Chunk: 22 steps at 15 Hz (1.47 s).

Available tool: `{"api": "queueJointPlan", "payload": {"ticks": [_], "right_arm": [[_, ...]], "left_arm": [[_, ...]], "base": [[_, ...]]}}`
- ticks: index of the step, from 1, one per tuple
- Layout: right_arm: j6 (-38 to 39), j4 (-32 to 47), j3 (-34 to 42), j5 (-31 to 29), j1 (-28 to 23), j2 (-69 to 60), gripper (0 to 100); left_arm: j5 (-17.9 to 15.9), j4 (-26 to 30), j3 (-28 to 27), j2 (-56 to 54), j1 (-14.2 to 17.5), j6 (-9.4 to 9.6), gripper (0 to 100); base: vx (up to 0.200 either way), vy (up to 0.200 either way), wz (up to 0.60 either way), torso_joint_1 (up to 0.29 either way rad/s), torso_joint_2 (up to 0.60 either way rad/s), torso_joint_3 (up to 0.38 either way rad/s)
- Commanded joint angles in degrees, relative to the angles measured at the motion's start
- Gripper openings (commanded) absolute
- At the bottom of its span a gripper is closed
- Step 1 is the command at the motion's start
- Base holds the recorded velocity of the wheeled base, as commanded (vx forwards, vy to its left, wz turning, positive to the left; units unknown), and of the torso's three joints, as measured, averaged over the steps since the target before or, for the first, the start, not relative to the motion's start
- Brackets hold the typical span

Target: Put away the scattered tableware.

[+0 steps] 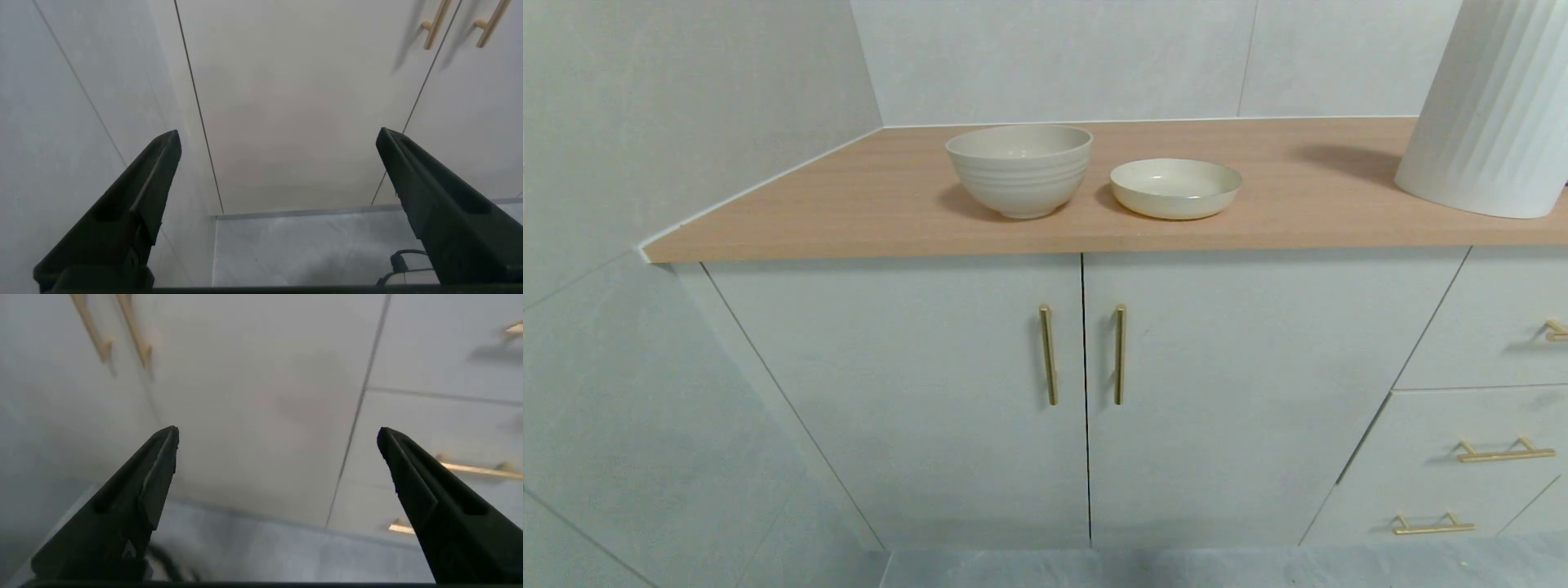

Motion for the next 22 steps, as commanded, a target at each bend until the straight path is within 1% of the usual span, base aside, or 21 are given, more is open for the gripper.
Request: {"api": "queueJointPlan", "payload": {"ticks": [1, 3, 4, 5, 6, 7, 9, 10, 12, 13, 15, 16, 17, 20, 21, 22], "right_arm": [[-3.55, -0.45, -3.89, 2.23, 0.52, 18.28, 100], [-5.57, -0.63, -5.12, 3.55, 3.07, 25.84, 100], [-5.84, -1.42, -7.05, 3.64, 6.06, 29.53, 100], [-5.84, -1.86, -8.02, 3.55, 7.73, 31.37, 100], [-5.75, -3.18, -10.39, 3.46, 11.42, 36.47, 100], [-5.75, -5.46, -11.98, 3.29, 13.71, 42.36, 100], [-5.49, -12.85, -13.82, 3.29, 17.49, 51.06, 100], [-5.05, -20.58, -14.35, 2.85, 19.33, 58.09, 100], [-4.43, -31.39, -16.02, 2.23, 22.23, 67.94, 100], [-4.34, -33.68, -17.51, 2.15, 22.67, 70.92, 100], [-3.38, -34.38, -20.85, 2.23, 24.52, 74.18, 100], [-2.32, -34.38, -24.19, 2.23, 26.36, 75.93, 100], [-2.23, -34.2, -26.21, 2.32, 27.07, 76.99, 100], [-0.92, -30.69, -36.94, 2.23, 30.41, 82.09, 100], [-0.04, -30.69, -38.87, 2.23, 31.2, 82.88, 100], [1.63, -30.86, -39.22, 2.23, 32.25, 83.05, 100]], "left_arm": [[-0.01, -0.01, 0.0, 0.0, 0.02, 0.02, 100], [-0.01, -0.01, 0.0, 0.0, -0.07, 0.02, 100], [-0.01, -0.01, 0.0, 0.0, 0.02, 0.02, 100], [-0.01, -0.01, 0.0, 0.0, -0.07, 0.02, 100], [-0.01, -0.01, 0.0, 0.0, -0.07, 0.02, 100], [-0.01, -0.01, 0.0, 0.0, -0.07, 0.02, 100], [-0.01, -0.01, 0.0, 0.0, 0.02, 0.02, 100], [-0.01, -0.01, 0.0, 0.0, 0.02, 0.11, 100], [-0.01, -0.01, 0.0, 0.0, 0.02, 0.11, 100], [-0.01, -0.01, 0.0, 0.0, 0.02, 0.11, 100], [-0.01, -0.01, 0.0, 0.0, 0.02, 0.11, 100], [-0.01, -0.01, 0.0, 0.0, -0.07, 0.11, 100], [-0.01, -0.01, 0.0, 0.0, -0.07, 0.11, 100], [-0.01, 0.07, 0.0, 0.0, 0.02, 0.11, 100], [-0.01, 0.07, 0.0, 0.0, 0.02, 0.11, 100], [-0.01, -0.01, 0.0, 0.0, -0.07, 0.11, 100]], "base": [[0.0, 0.0, 0.0, 0.0, 0.0, 0.0], [0.0, 0.0, 0.0, 0.0, 0.0, 0.0], [0.0, 0.0, 0.0, 0.0, 0.0, 0.0], [0.0, 0.0, 0.0, 0.0, 0.0, 0.0], [0.0, 0.0, 0.0, 0.0, 0.0, 0.0], [0.0, 0.0, 0.0, 0.0, 0.0, 0.0], [0.0, 0.0, 0.0, 0.0, 0.0, 0.0], [0.0, 0.0, 0.0, 0.0, 0.0, 0.0], [0.0, 0.0, 0.0, 0.0, 0.0, 0.0], [0.0, 0.0, 0.0, 0.0, 0.0, 0.0], [0.0, 0.0, 0.0, 0.0, 0.0, 0.0], [0.0, 0.0, 0.0, 0.0, 0.0, 0.0], [0.0, 0.0, 0.0, 0.0, 0.0, 0.0], [0.0, 0.0, 0.0, 0.0, 0.0, 0.0], [0.0, 0.0, 0.0, 0.0, 0.0, 0.0], [0.0, 0.0, 0.0, 0.0, 0.0, 0.0]]}}
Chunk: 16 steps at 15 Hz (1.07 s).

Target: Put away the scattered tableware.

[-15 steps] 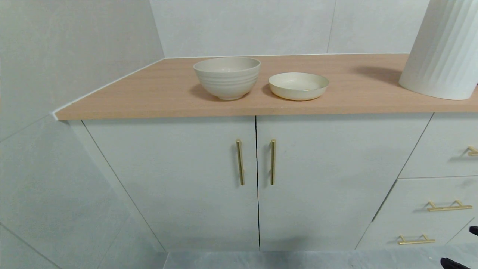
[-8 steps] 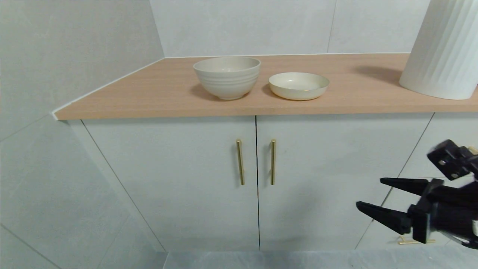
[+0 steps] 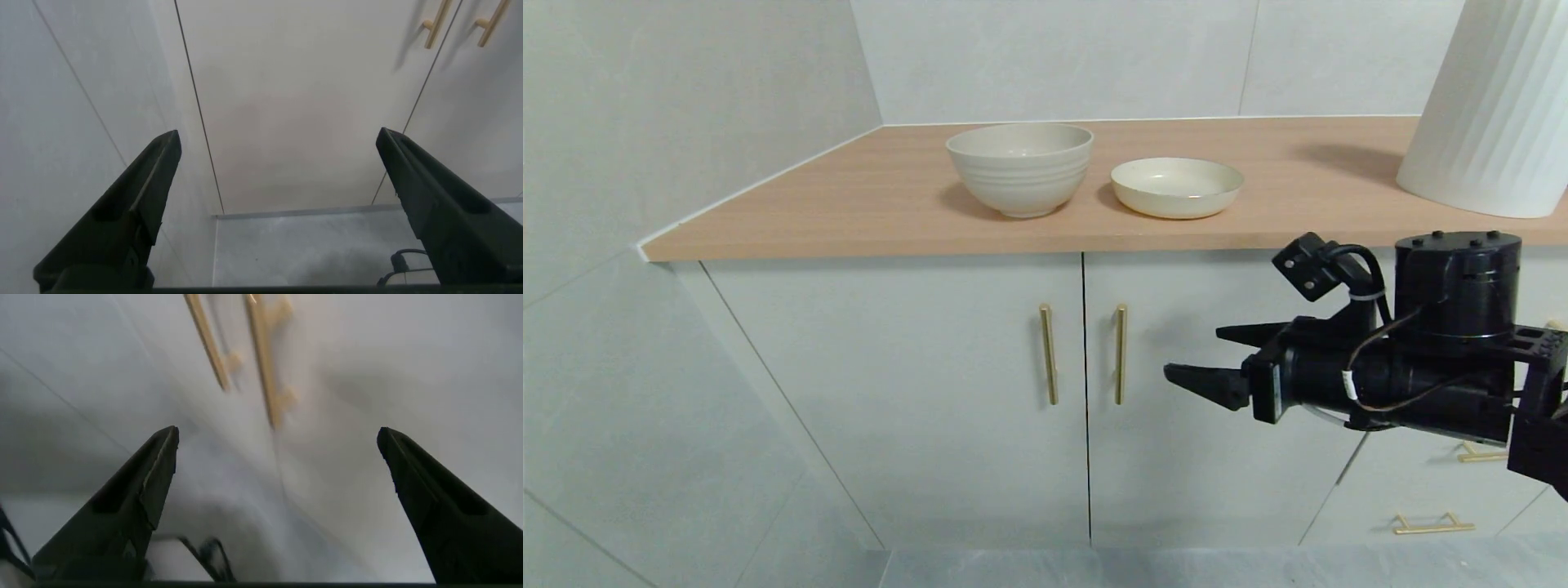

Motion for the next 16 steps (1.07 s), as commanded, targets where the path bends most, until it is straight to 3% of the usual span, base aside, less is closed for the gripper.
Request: {"api": "queueJointPlan", "payload": {"ticks": [1, 4, 10, 16], "right_arm": [[2.72, -0.05, -1.82, -0.05, 2.38, 2.8, 100], [3.95, -0.05, -2.97, 0.04, 2.56, 3.07, 100], [18.45, -4.27, -7.1, 0.22, 5.46, 8.34, 100], [19.51, -13.85, -6.74, 0.04, 5.81, 16.34, 100]], "left_arm": [[0.0, 0.02, 0.0, 0.0, 0.02, -0.09, 100], [0.0, 0.02, 0.0, 0.0, 0.02, 0.0, 100], [0.0, 0.02, 0.0, 0.0, 0.02, 0.0, 100], [0.0, 0.02, 0.0, 0.0, 0.02, 0.0, 100]], "base": [[0.0, 0.0, 0.0, 0.0, 0.0, 0.0], [0.0, 0.0, 0.0, 0.0, 0.0, 0.0], [0.0, 0.0, 0.0, 0.0, 0.0, 0.0], [0.0, 0.0, 0.0, 0.0, 0.0, 0.0]]}}
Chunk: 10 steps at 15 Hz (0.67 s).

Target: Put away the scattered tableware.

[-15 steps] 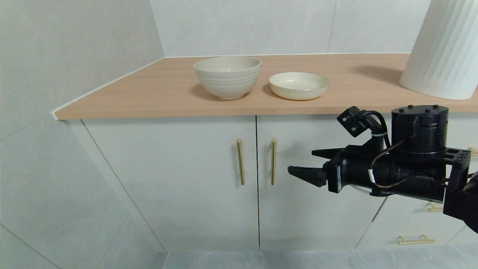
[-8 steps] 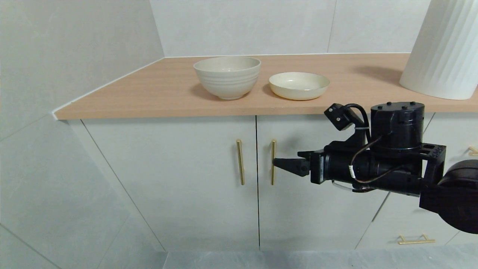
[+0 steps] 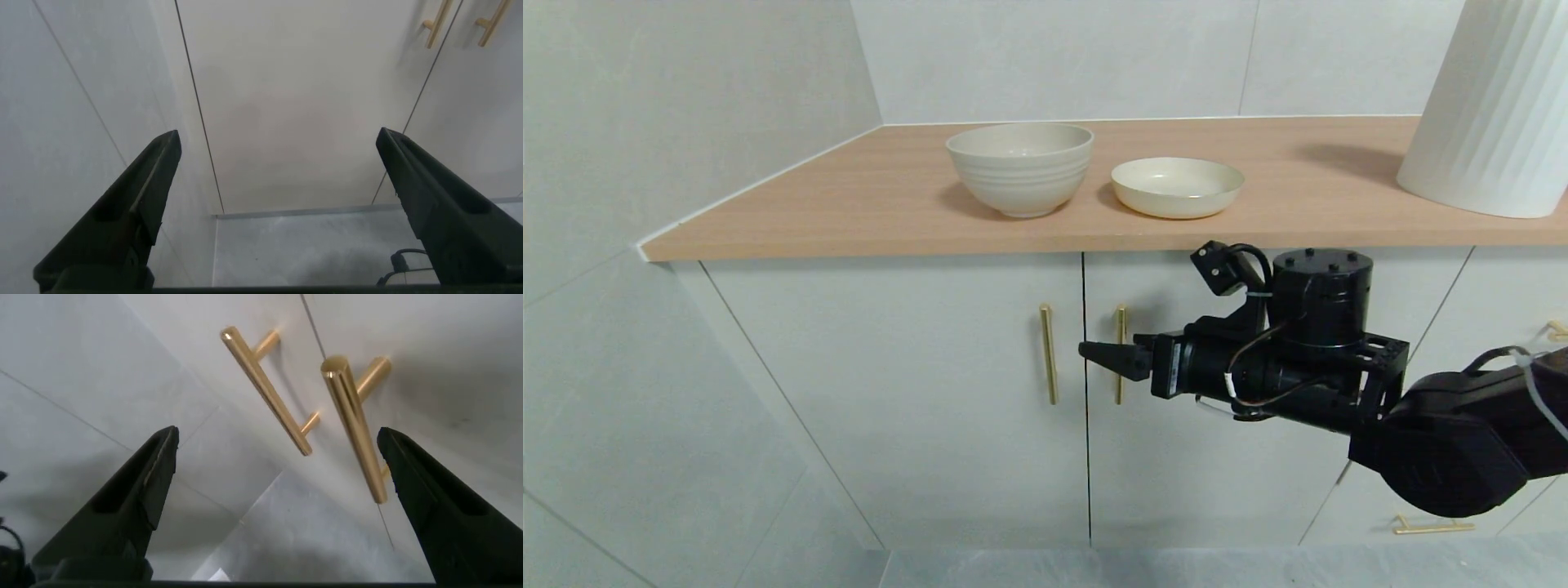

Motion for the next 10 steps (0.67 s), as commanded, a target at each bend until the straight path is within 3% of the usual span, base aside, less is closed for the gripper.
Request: {"api": "queueJointPlan", "payload": {"ticks": [1, 10], "right_arm": [[-0.01, -1.28, 0.07, -0.07, -0.03, 3.58, 100], [3.15, -7.96, -0.19, -2.27, 1.55, 6.92, 100]], "left_arm": [[0.0, 0.0, 0.02, 0.0, 0.02, 0.0, 100], [0.0, 0.0, 0.02, 0.0, 0.02, 0.0, 100]], "base": [[0.0, 0.0, 0.0, 0.0, 0.0, 0.0], [0.0, 0.0, 0.0, 0.0, 0.0, 0.0]]}}
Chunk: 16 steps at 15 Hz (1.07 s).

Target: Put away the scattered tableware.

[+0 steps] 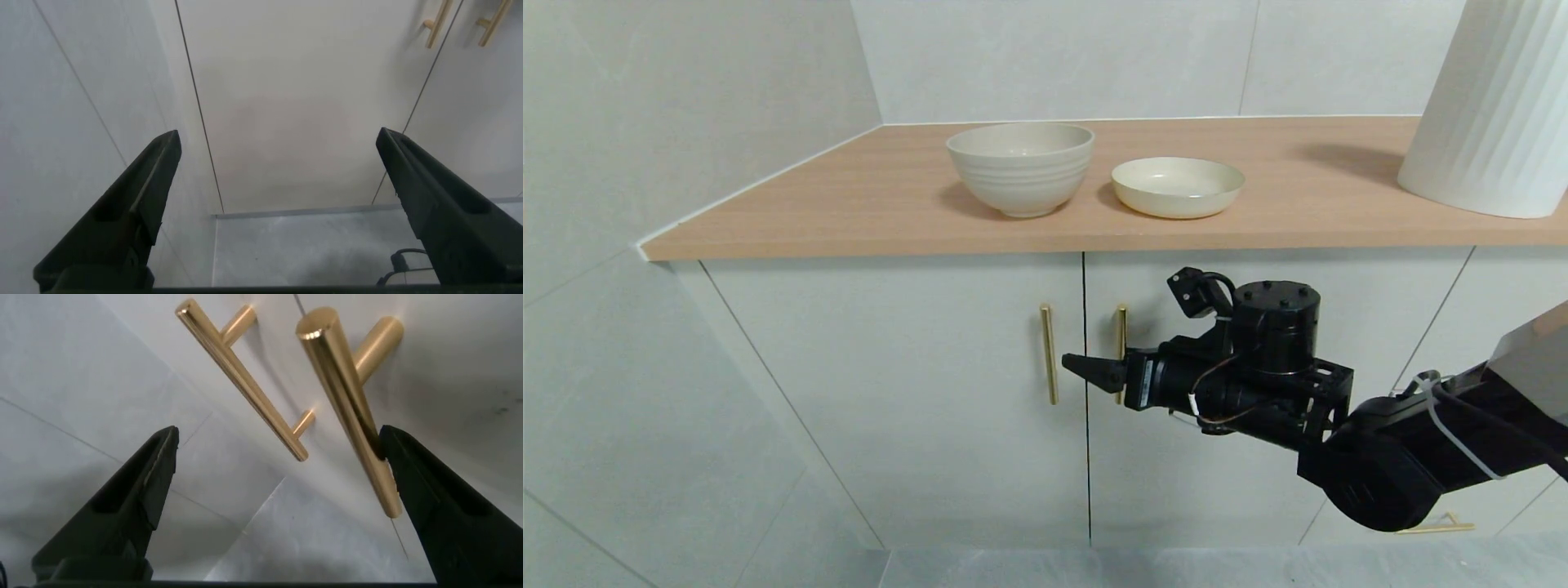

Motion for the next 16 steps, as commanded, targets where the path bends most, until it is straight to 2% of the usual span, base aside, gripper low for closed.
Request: {"api": "queueJointPlan", "payload": {"ticks": [1, 8, 11, 16], "right_arm": [[0.09, -0.09, 0.08, 0.06, 0.31, 0.12, 100], [0.18, 0.26, 3.33, 0.76, 2.25, -3.93, 100], [0.18, 0.34, 5.0, 2.78, 2.25, -4.81, 100], [0.18, 0.43, 12.29, 4.72, 4.44, -11.84, 100]], "left_arm": [[-0.01, 0.0, 0.0, 0.0, 0.07, 0.0, 100], [-0.01, 0.0, 0.0, 0.0, -0.02, 0.0, 100], [-0.01, 0.0, 0.0, 0.0, -0.02, 0.0, 100], [-0.01, 0.0, 0.0, 0.0, -0.02, 0.0, 100]], "base": [[0.0, 0.0, 0.0, 0.0, 0.0, 0.0], [0.0, 0.0, 0.0, 0.0, 0.0, 0.0], [0.0, 0.0, 0.0, 0.0, 0.0, 0.0], [0.0, 0.0, 0.0, 0.0, 0.0, 0.0]]}}
